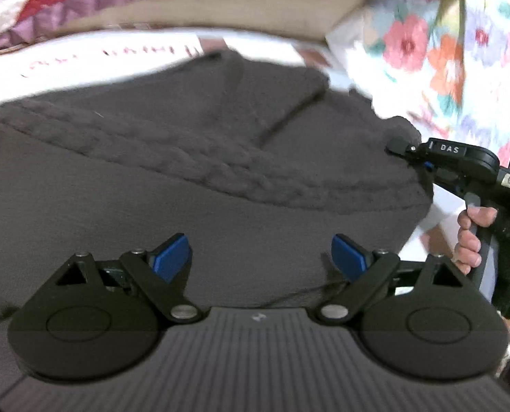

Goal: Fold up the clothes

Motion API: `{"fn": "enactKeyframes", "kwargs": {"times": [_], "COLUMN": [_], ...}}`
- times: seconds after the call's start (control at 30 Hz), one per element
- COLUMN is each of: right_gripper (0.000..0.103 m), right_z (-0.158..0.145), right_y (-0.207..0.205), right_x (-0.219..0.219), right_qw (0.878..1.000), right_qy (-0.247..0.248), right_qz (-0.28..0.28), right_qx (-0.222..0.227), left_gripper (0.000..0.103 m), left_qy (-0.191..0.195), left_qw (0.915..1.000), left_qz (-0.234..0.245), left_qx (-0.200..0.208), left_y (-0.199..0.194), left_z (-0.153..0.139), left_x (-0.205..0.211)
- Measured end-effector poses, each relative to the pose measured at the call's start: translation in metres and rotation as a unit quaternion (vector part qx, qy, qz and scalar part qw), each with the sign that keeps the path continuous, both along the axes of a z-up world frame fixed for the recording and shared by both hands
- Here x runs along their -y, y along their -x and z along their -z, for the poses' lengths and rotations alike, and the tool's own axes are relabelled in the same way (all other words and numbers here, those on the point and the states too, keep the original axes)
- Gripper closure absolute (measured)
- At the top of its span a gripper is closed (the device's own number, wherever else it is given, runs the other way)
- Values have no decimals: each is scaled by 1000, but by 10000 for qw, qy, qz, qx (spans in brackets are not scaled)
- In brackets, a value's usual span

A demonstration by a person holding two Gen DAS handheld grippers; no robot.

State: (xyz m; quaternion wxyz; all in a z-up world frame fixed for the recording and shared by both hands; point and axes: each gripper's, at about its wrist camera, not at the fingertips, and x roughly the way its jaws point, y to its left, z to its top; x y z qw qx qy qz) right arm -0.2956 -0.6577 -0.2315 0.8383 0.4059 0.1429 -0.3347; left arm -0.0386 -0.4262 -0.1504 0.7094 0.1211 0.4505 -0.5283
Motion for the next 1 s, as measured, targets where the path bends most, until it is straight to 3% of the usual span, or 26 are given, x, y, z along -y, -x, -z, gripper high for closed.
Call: {"fn": "enactKeyframes", "kwargs": {"times": [0.13, 0.23, 0.3, 0.43, 0.53, 0.6, 0.63, 0.9, 1.0], "right_gripper": [89, 89, 89, 90, 90, 89, 89, 89, 89], "right_z": [-50, -88, -91, -89, -54, -39, -37, -50, -49], "right_y": [-34, -78, -107, -160, -179, -185, -185, -166, -173], "right_x": [-12, -41, -71, -129, -164, -180, -183, -176, -182], "right_qw": [9949, 9781, 9626, 9203, 8923, 8801, 8818, 9309, 9244], "right_qy": [648, 1091, 1195, 1386, 1572, 1715, 1725, 1418, 1491], "right_qz": [-777, -1773, -2432, -3631, -4041, -4076, -4023, -3275, -3415], "right_qx": [47, 67, -77, -458, -1256, -1726, -1756, -776, -815], "left_gripper": [12, 12, 12, 12, 12, 12, 12, 12, 12], "left_qy": [60, 75, -15, 190, 373, 493, 553, 1030, 1097], "left_qw": [9992, 9977, 9959, 9907, 9889, 9877, 9870, 9786, 9764], "left_qz": [-327, -663, -899, -1316, -1348, -1340, -1335, -1297, -1290], "left_qx": [233, 142, 56, -282, -504, -635, -701, -1222, -1341], "left_y": [-31, -62, -81, -105, -107, -106, -106, -103, -102], "left_z": [-16, -17, -13, -11, -9, -7, -6, 2, 6], "left_x": [-24, -38, -47, -68, -68, -67, -66, -59, -58]}}
